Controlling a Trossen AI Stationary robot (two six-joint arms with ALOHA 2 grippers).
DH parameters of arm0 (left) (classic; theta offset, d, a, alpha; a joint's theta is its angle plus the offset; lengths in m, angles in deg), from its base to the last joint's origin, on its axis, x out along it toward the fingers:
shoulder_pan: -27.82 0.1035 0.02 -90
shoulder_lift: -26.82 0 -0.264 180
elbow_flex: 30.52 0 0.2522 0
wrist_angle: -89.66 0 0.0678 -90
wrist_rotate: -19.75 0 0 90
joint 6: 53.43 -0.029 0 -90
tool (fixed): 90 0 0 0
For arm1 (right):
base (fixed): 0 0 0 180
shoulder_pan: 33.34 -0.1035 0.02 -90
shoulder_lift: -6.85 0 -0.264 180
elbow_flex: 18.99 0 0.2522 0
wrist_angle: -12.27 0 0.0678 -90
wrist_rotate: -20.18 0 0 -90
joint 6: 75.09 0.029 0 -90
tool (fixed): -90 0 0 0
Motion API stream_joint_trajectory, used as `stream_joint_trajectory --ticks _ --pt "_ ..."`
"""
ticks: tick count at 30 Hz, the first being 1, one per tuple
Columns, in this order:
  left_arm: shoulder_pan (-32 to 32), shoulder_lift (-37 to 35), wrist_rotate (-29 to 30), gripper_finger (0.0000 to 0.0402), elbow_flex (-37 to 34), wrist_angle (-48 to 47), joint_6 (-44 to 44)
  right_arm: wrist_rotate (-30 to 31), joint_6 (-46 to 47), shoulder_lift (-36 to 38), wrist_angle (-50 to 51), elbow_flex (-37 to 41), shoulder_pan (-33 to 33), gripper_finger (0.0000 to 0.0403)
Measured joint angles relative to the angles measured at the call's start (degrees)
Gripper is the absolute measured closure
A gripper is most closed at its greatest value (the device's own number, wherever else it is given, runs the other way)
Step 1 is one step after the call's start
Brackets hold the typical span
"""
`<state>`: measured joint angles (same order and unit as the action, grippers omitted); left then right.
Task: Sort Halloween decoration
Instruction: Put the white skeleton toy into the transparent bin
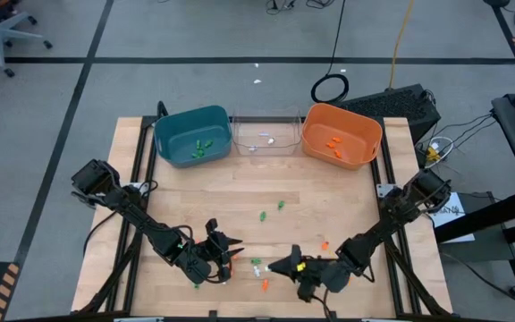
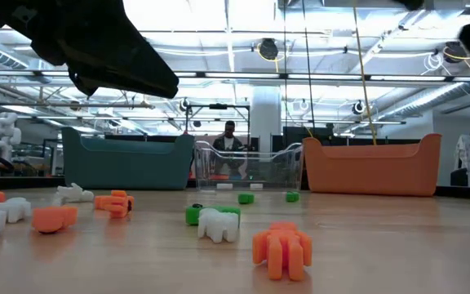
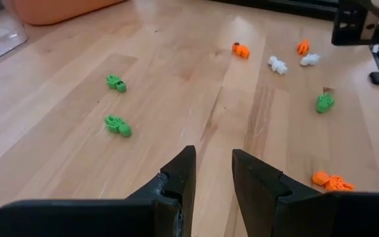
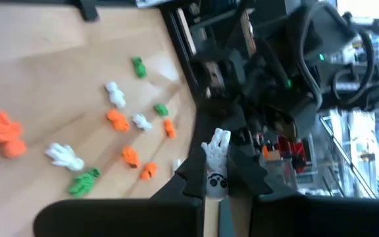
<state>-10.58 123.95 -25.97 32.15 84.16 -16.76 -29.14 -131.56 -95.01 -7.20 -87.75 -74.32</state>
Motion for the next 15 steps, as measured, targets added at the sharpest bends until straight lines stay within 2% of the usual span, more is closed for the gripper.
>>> stream_joint_trajectory --ticks 7,15 --pt "0.17 0.0 0.04 0.0304 0.0 0.18 -1.0 0.47 -6.17 0.0 0.02 0.0 -1.55 0.0389" --pt "1.03 0.0 0.23 0.0304 0.0 0.36 -2.67 7.7 -10.62 0.0 0.01 0.0 -1.53 0.0389"
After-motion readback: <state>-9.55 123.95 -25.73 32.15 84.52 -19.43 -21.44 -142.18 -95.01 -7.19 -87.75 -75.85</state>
